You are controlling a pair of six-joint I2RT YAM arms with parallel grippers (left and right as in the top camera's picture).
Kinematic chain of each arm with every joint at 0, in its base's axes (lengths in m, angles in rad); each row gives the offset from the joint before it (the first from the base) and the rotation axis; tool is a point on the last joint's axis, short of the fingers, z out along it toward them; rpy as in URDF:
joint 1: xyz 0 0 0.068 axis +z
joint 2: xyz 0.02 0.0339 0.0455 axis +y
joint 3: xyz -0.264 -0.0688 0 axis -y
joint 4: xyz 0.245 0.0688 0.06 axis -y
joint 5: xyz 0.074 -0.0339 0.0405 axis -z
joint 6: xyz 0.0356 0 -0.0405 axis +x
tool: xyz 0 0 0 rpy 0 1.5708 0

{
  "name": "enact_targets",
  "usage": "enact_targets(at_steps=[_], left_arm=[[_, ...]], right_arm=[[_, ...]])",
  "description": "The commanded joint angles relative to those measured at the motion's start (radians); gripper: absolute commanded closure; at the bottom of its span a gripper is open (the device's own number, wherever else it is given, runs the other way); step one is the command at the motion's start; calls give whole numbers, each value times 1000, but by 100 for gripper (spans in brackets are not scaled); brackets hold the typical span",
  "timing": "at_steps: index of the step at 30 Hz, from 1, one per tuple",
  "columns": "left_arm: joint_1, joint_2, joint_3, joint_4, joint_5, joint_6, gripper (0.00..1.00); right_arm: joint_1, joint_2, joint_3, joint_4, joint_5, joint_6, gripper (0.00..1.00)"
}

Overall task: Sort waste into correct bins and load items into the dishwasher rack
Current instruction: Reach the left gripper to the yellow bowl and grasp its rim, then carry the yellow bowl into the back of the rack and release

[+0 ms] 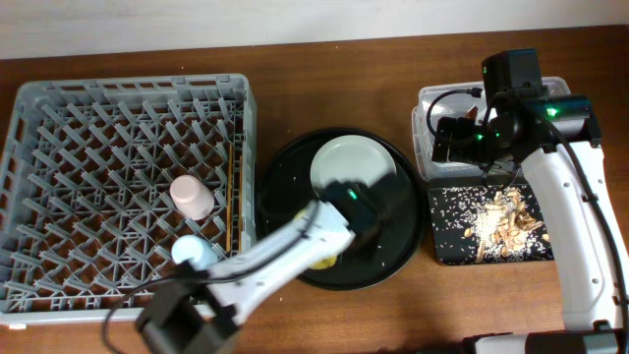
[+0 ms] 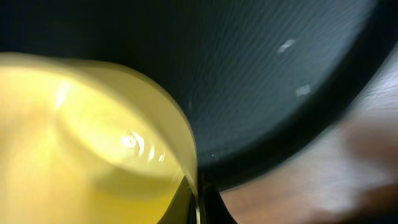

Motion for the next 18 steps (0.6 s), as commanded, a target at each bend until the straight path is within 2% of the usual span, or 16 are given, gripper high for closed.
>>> enact_targets(at_steps=[1, 2, 4, 5, 7, 9, 10, 12, 13, 15, 18], left_arm=[[185, -164, 270, -43, 43, 147, 100], [259, -179, 318, -42, 123, 189, 100], [454, -183, 402, -32, 390, 278, 100], [524, -183, 406, -14, 482, 301, 100], [748, -161, 405, 25, 686, 304, 100], [945, -80, 405, 101, 1015, 344, 100], [985, -50, 405, 129, 1105, 345, 100], [1088, 90, 405, 288, 1408, 338, 100], [1115, 164, 405, 367, 1483, 280, 100], [1143, 259, 405, 441, 1498, 203, 100], [1186, 384, 405, 499, 1505, 166, 100]], right_arm=[[-3, 4, 8, 0, 12, 8, 1], [-3, 4, 8, 0, 12, 8, 1], [-3, 4, 8, 0, 12, 8, 1], [-3, 4, 8, 0, 12, 8, 2], [-3, 4, 8, 0, 12, 8, 1], [-3, 4, 8, 0, 12, 8, 1], [-3, 4, 8, 0, 12, 8, 1], [-3, 4, 8, 0, 12, 8, 1], [-3, 4, 8, 0, 12, 8, 1], [-3, 4, 8, 0, 12, 8, 1], [-3, 4, 8, 0, 12, 8, 1]])
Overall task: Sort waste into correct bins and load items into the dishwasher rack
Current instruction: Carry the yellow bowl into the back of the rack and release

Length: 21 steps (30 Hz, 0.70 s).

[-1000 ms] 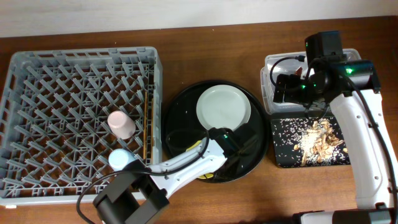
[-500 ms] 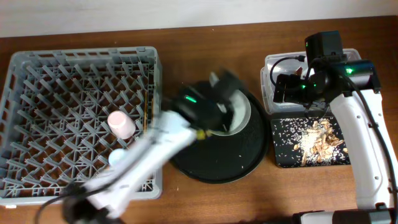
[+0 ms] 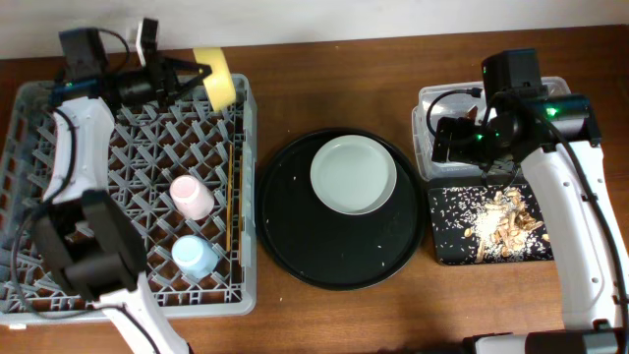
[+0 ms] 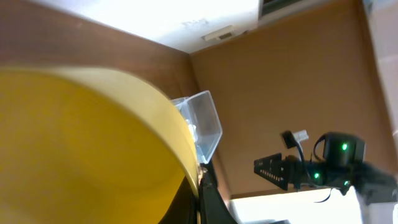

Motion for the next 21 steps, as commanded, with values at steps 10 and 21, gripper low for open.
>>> enact_targets(at_steps=[10, 21], left_arm=[[169, 156, 1, -42, 105, -101, 73], [269, -49, 1, -309, -395, -2, 54]], right_arm=[[-3, 2, 8, 0, 12, 8, 1], [-3, 2, 8, 0, 12, 8, 1]])
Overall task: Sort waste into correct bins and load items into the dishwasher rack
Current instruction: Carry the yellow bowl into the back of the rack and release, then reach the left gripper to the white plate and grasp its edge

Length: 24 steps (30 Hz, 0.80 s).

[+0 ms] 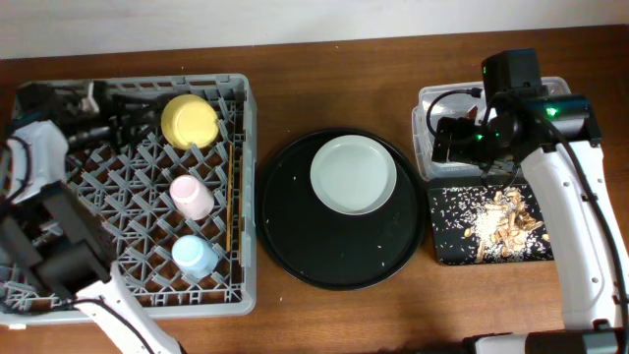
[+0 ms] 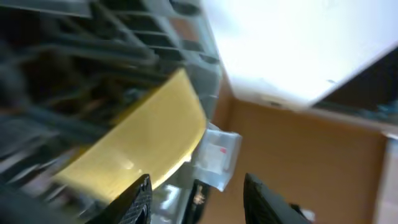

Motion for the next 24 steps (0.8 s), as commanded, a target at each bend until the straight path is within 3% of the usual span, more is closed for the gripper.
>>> enact_targets(at_steps=[1, 5, 6, 8, 10, 11, 12, 15, 16, 17, 18, 20, 23, 24], left_arm=[[25, -222, 5, -44, -237, 67, 54], [-74, -513, 5, -124, -398, 115, 53], [-145, -582, 5, -158, -460, 124, 49], [-326, -674, 5, -220, -615, 126, 31], [-501, -695, 5, -274, -691, 126, 30], [-629, -685, 1, -293, -744, 126, 22], [-756, -665, -11, -293, -800, 125, 1], [-982, -579, -43, -261, -864, 83, 1], [-1029, -541, -47, -251, -867, 83, 16], [-1083, -481, -47, -249, -893, 72, 41], [-1112, -438, -47, -249, -915, 60, 52], [-1153, -338, -47, -246, -944, 60, 58], [-1159, -209, -47, -220, -944, 60, 98], [-1154, -165, -47, -203, -944, 60, 100]], right_arm=[[-3, 2, 8, 0, 12, 8, 1], [-3, 2, 8, 0, 12, 8, 1], [-3, 2, 8, 0, 12, 8, 1], [-3, 2, 8, 0, 12, 8, 1], [-3, 2, 8, 0, 12, 8, 1], [-3, 2, 8, 0, 12, 8, 1], [-3, 2, 8, 0, 12, 8, 1], [-3, 2, 8, 0, 12, 8, 1], [-3, 2, 8, 0, 12, 8, 1], [-3, 2, 8, 0, 12, 8, 1], [-3, 2, 8, 0, 12, 8, 1], [-3, 2, 8, 0, 12, 8, 1], [-3, 2, 8, 0, 12, 8, 1], [-3, 2, 8, 0, 12, 8, 1]])
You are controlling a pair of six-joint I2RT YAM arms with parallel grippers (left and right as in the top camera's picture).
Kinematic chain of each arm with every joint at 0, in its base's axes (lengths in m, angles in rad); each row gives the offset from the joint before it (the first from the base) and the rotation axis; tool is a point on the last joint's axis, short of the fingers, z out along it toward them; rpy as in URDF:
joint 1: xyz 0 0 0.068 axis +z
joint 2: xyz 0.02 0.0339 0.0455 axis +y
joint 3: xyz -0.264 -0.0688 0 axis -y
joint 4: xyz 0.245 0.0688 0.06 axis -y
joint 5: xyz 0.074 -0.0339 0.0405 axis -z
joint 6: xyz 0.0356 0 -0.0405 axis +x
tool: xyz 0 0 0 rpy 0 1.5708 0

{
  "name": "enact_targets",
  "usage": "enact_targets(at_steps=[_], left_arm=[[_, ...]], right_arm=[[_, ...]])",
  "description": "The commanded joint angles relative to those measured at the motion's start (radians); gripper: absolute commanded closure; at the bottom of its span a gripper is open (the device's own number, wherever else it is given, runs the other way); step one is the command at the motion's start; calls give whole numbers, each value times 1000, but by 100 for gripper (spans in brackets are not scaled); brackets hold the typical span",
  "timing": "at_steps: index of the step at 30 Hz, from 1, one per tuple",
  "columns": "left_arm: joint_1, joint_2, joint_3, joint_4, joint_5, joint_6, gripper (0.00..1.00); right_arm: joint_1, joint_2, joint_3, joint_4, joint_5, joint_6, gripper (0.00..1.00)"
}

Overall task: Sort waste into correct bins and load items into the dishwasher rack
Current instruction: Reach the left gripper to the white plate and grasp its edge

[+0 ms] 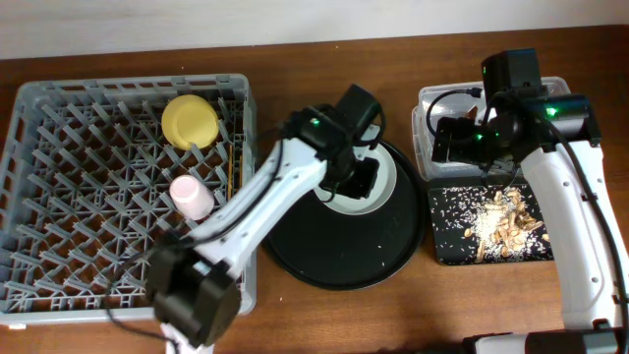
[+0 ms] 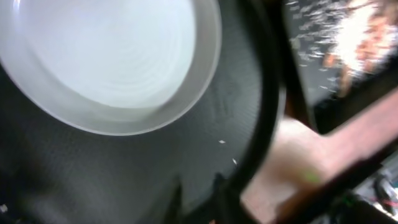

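The white plate (image 1: 339, 160) (image 2: 112, 62) lies on the round black tray (image 1: 339, 256) (image 2: 205, 124), with rice grains scattered beside it. My left gripper (image 1: 360, 183) (image 2: 198, 198) hovers over the plate's right edge, its fingers slightly apart and holding nothing; that view is blurred. In the grey dishwasher rack (image 1: 59, 197) the yellow bowl (image 1: 190, 121) rests upside down at the back right, and the pink cup (image 1: 192, 197) sits in front of it. The left arm covers the rack's front right. My right gripper (image 1: 444, 140) hangs at the clear bin's left edge; its jaws cannot be made out.
The clear plastic bin (image 1: 491, 98) stands at the back right. In front of it, the black bin (image 1: 491, 224) holds food scraps and rice. The brown table (image 1: 324, 59) runs between the rack and the tray.
My left gripper has left the rack's back left, where it stood open by the yellow bowl, and is now over the white plate on the tray. The bowl stays in the rack.
My left gripper was shut on the yellow bowl over the black tray. Then it held the bowl at the rack's back edge. After that the bowl sat upside down in the rack with the gripper open beside it. Now the gripper is above the white plate. The right arm stayed still.
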Motion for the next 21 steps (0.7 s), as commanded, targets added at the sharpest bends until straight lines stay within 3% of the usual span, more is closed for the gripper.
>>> enact_targets(at_steps=[1, 11, 14, 16, 21], left_arm=[[13, 116, -6, 34, -28, -10, 100], [21, 324, -6, 24, -201, -11, 100], [33, 330, -6, -110, -439, -75, 100], [49, 330, -6, -190, -515, -79, 100], [77, 324, 15, -232, -494, -82, 100]], right_arm=[[-3, 1, 8, 0, 12, 8, 1], [-3, 1, 8, 0, 12, 8, 2], [-3, 1, 8, 0, 12, 8, 1], [-3, 1, 8, 0, 12, 8, 1], [-3, 1, 8, 0, 12, 8, 1]])
